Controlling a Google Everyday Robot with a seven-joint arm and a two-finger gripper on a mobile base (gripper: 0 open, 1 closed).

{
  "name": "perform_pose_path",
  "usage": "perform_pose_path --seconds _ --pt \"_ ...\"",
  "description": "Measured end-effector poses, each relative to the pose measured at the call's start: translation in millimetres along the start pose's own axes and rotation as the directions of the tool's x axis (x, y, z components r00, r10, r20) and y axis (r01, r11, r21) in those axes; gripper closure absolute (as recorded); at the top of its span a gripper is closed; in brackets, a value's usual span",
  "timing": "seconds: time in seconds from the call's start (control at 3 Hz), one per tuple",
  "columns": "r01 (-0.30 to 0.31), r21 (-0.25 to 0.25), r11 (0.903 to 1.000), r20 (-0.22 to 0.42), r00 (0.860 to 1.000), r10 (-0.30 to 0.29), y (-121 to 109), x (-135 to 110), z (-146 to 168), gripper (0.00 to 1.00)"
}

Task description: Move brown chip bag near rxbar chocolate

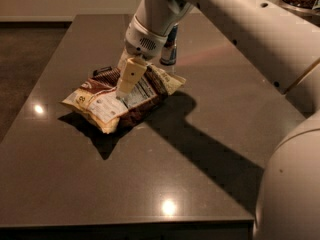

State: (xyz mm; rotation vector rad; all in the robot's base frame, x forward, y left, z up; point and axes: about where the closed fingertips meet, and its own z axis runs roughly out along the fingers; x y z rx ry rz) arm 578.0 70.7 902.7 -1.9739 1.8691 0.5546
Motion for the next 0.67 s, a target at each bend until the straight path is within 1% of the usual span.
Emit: perform_pose_path --seconds 0.33,0.67 --pt "0.001 -0.001 1.0000 0.001 1.000 -0.001 -0.3 -0.7 1.3 0.00" --pt "0.001 -0.001 1.0000 0.001 1.000 -0.001 -0.3 -0.7 1.3 0.00"
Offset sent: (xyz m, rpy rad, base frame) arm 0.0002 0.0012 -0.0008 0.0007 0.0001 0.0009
